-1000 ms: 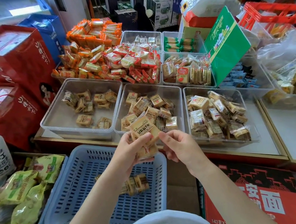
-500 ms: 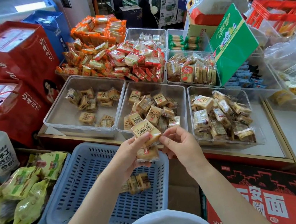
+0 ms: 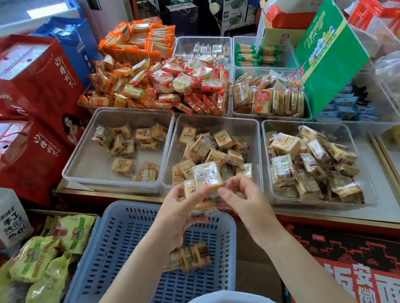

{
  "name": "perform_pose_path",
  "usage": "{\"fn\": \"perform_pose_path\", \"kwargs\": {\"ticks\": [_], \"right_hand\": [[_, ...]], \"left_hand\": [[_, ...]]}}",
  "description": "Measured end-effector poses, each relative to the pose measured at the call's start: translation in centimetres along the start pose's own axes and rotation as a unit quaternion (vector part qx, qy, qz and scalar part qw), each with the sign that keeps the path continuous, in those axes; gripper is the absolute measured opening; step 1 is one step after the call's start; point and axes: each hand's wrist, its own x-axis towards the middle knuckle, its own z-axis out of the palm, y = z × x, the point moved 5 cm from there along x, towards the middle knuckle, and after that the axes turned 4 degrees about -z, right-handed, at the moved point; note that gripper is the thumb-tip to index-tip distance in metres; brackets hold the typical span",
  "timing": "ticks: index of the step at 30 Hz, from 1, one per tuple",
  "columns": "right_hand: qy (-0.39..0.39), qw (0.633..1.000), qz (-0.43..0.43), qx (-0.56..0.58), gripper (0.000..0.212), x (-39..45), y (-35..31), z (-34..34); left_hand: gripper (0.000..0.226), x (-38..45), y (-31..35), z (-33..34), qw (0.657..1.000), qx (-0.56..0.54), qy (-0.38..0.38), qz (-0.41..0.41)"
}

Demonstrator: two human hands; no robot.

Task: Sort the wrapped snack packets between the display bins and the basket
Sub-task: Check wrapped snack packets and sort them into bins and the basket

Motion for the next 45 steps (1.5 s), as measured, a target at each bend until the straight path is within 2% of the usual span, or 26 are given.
{"fn": "perform_pose_path", "kwargs": {"ticks": [2,4,8,11,12,15,17,18,19,21,23,26,28,31,34,37,38,40,42,45], "right_hand": [[-0.042,0.999,0.028,0.019,0.028,1.1,0.3,0.2],[-0.043,0.998,0.043,-0.002,0.037,2.4,0.6,0.0],[0.017,0.998,0.059,-0.011,0.029,5.7,1.4,-1.3],[0.073,0.993,0.087,-0.033,0.021,9.2,2.4,-3.3],[0.097,0.990,0.095,-0.041,0.020,10.5,2.6,-4.0],[0.148,0.985,0.090,-0.023,0.019,14.4,2.3,-5.6],[0.160,0.982,0.089,-0.056,0.021,17.1,2.2,-6.3],[0.158,0.977,0.097,-0.107,0.025,18.3,2.4,-6.7],[0.152,0.967,0.109,-0.171,0.031,19.4,2.8,-7.0],[0.145,0.944,0.094,-0.281,0.046,21.1,3.4,-7.4],[0.118,0.936,0.007,-0.332,0.051,22.6,3.2,-6.8],[0.004,0.905,-0.066,-0.421,0.052,24.7,4.4,-4.5],[-0.052,0.869,-0.059,-0.489,0.055,25.4,6.2,-3.8],[-0.060,0.842,-0.048,-0.534,0.062,26.0,7.9,-4.3],[-0.047,0.843,-0.035,-0.535,0.057,26.3,8.3,-4.6],[-0.040,0.839,-0.021,-0.542,0.056,25.9,8.1,-4.5],[-0.034,0.838,-0.012,-0.545,0.058,25.6,7.9,-4.6],[-0.015,0.836,0.000,-0.548,0.061,25.0,7.5,-4.8],[0.011,0.849,-0.021,-0.528,0.066,24.5,6.4,-4.5],[0.018,0.873,-0.101,-0.477,0.070,24.6,3.7,-1.1]], "left_hand": [[0.084,1.2,0.2,-0.5,1.000,0.019,0.006,-0.002],[0.088,2.5,0.5,-1.0,0.999,0.050,0.001,-0.003],[0.079,6.2,1.2,-1.9,0.996,0.083,0.035,0.001],[0.041,9.8,1.8,-3.2,0.990,0.105,0.098,0.003],[0.037,11.0,2.1,-3.5,0.987,0.122,0.106,0.005],[0.037,14.4,3.3,-3.2,0.982,0.160,0.101,0.014],[0.045,16.6,4.1,-2.5,0.974,0.206,0.093,0.030],[0.053,17.7,4.2,-2.2,0.958,0.266,0.097,0.044],[0.061,18.6,4.4,-2.2,0.929,0.348,0.110,0.060],[0.070,20.0,4.3,-2.1,0.851,0.496,0.140,0.102],[0.068,21.0,3.8,-1.8,0.807,0.563,0.122,0.131],[0.064,22.3,1.8,-1.3,0.757,0.634,0.064,0.145],[0.066,22.7,1.3,-1.5,0.750,0.641,0.071,0.150],[0.068,23.3,1.3,-1.9,0.746,0.643,0.086,0.152],[0.068,23.5,1.4,-2.2,0.741,0.647,0.100,0.153],[0.070,23.2,1.6,-2.6,0.752,0.626,0.155,0.138],[0.072,23.0,1.4,-2.4,0.752,0.627,0.153,0.132],[0.077,22.5,0.9,-2.0,0.726,0.665,0.106,0.141],[0.083,21.5,0.9,-2.5,0.712,0.676,0.088,0.166],[0.079,19.2,2.6,-6.5,0.729,0.636,0.169,0.190]]}}
